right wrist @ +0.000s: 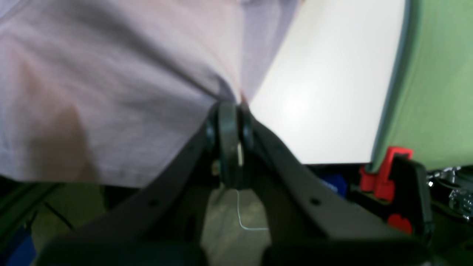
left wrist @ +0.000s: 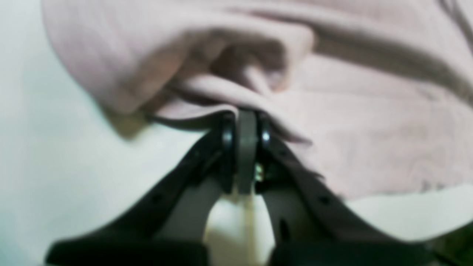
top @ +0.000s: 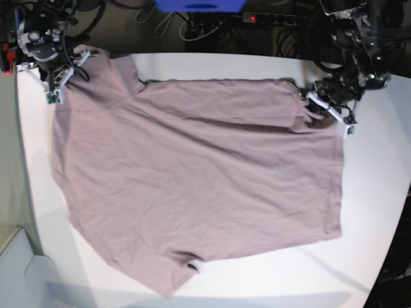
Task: Layout the t-shirt on the table in an organized manner, then fold the t-shirt properly
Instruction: 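Pull the shirt's shoulder edge with both grippers, stretching it flat, then release the shirt and move both grippers to the shirt's side edge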
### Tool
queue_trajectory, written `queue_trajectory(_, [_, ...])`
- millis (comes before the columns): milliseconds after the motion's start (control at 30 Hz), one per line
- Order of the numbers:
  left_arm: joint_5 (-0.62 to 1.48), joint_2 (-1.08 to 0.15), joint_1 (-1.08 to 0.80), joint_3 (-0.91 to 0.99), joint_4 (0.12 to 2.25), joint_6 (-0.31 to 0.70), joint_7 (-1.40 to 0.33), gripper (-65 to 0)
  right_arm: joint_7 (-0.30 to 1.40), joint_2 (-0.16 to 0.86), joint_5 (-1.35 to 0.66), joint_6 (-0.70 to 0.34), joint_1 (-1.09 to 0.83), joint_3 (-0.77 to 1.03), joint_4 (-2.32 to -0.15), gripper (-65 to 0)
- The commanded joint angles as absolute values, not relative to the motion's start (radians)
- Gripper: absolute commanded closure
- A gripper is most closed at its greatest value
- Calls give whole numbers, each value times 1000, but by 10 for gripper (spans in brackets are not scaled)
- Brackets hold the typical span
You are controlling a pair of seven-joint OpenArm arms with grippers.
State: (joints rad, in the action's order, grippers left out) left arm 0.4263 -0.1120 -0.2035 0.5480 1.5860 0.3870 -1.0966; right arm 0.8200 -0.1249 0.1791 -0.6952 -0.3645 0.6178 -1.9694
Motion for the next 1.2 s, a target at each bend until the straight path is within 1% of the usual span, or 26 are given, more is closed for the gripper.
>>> queue_trajectory(0, [384,-130,-226,568,1603,381,-1142,-1,808,-119,177,-698,-364,618,-1986,0])
queue_trajectory(167, [384,-131,-243,636,1699,383,-1199,-1,808,-119,177,-698,-360,616,-1988,0])
queue_trajectory(367, [384,-137,-240,691,1761,383,-1237,-1,809,-119,177,-698,-358,588,-1989,0])
queue_trajectory(667, [384,-140,-232,753,1781,383,-1236,-1,809,-119,177,-698,-366,510,-1989,0])
queue_trajectory(900, [386,-140,-228,794,1837,383,-1237,-1,809,-119,179,-698,-351,495,-1991,0])
queue_trajectory(1167, [381,-142,-162,828,1833,383,-1237,-1,809,-117,180,-698,-332,435,-1991,0])
